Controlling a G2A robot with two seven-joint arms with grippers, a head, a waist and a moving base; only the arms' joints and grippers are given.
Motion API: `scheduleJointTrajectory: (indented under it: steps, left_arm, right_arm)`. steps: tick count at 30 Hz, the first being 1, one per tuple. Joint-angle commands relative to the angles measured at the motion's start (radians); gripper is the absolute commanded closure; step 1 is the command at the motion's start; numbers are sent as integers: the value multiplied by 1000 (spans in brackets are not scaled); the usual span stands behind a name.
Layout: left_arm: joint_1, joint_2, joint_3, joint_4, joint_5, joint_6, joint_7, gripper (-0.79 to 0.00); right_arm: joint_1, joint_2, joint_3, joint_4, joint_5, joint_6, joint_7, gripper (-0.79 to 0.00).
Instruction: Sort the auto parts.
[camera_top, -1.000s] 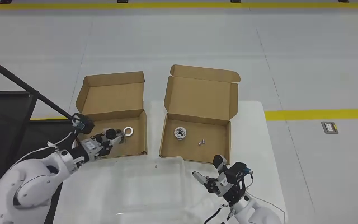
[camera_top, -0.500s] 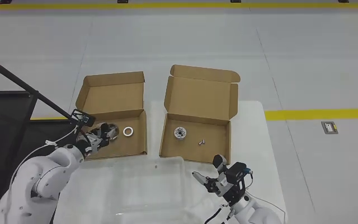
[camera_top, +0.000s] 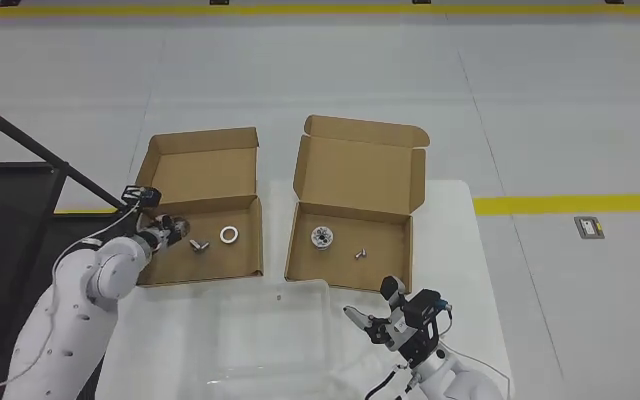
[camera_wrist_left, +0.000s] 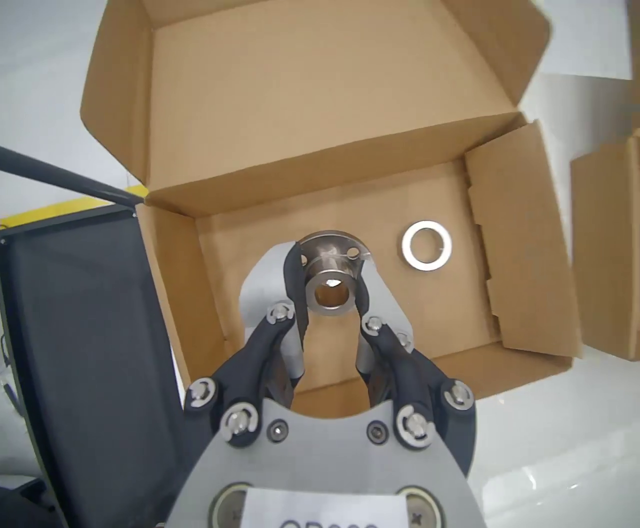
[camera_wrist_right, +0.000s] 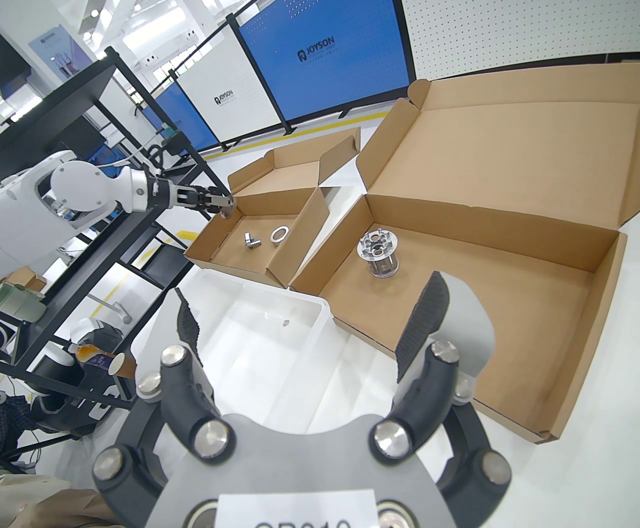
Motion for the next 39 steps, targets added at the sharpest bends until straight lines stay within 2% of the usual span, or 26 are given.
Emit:
scheduleJointTrajectory:
  steps: [1,6,13,18,19,20,23,27,31,34,39]
  left_arm:
    - [-49,-12,38,88,7,6,3,0]
    - [-131,-38,105,232,37,12,0,0]
    - [-194,-66,157,354,52,19,49,0]
    - [-223,-81,176,410,53,14,66,-345]
    - [-227,-83,178,419,51,11,67,-542]
    - [-231,-85,179,426,50,9,71,-631]
    - [-239,-89,179,442,39,-12,72,-767]
    - [-241,-87,169,438,35,-41,66,-785]
    - [-220,-74,133,393,-2,-119,44,-785]
    - [-171,-56,89,311,-28,-178,34,-785]
    - [-30,-16,-20,101,-78,-255,-11,-785]
  right_arm:
    - [0,0,0,0,0,0,0,-785]
    - [0,0,0,0,0,0,0,-785]
    - [0,0,0,0,0,0,0,-785]
    - [0,0,0,0,0,0,0,-785]
    - [0,0,0,0,0,0,0,-785]
    - [0,0,0,0,0,0,0,-785]
    - [0,0,0,0,0,0,0,-785]
    - [0,0,0,0,0,0,0,-785]
    - [0,0,0,0,0,0,0,-785]
    - [0,0,0,0,0,0,0,-785]
    - [0,0,0,0,0,0,0,-785]
